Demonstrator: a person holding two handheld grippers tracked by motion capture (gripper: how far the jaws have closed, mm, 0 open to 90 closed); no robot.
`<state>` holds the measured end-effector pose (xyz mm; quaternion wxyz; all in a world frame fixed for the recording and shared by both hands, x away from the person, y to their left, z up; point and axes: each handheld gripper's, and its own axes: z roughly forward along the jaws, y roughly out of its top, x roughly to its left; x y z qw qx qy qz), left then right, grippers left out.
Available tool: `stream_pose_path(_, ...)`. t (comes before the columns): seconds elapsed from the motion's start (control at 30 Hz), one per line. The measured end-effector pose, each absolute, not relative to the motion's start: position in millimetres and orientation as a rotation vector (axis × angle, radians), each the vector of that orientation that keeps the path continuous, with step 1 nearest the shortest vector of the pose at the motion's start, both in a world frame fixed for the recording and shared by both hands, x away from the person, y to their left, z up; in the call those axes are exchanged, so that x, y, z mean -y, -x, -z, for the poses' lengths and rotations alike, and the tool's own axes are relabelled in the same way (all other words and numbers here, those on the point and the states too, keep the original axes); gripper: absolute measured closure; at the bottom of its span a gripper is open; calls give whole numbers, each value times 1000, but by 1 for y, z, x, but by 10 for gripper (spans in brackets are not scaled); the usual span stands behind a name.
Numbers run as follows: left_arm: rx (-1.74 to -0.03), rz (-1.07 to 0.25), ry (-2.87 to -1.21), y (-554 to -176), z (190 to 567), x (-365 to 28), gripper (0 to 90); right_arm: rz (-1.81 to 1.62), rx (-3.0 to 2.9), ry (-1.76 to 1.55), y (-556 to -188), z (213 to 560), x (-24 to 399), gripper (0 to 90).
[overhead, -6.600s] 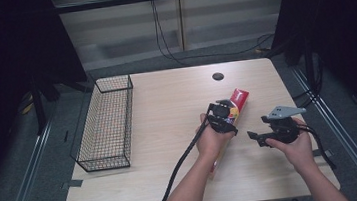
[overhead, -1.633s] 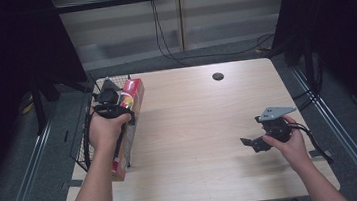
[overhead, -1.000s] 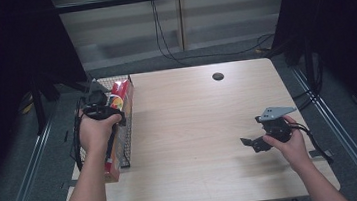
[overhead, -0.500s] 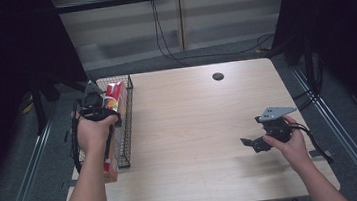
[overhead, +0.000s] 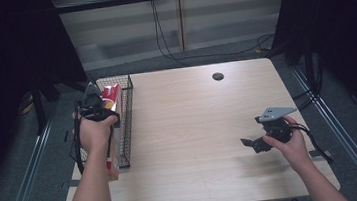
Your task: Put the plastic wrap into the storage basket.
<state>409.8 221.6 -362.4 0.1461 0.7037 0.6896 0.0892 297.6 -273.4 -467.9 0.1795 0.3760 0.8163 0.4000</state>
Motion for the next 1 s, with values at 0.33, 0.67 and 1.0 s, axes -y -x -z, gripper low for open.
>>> stream_pose_path(0.33,-1999,-248,-2004,-416,369,-219,425,-1120,-2314,-1063,-298,469,273,0)
stream_pose_path(0.67,-2001,-242,-2022,-420,375,-218,425,-1124,-2323,-1062,-298,469,272,0)
stream_pose_path(1.0,-2015,-240,-2025,-423,381,-219,424,-1140,-2317,-1068,-301,470,271,0)
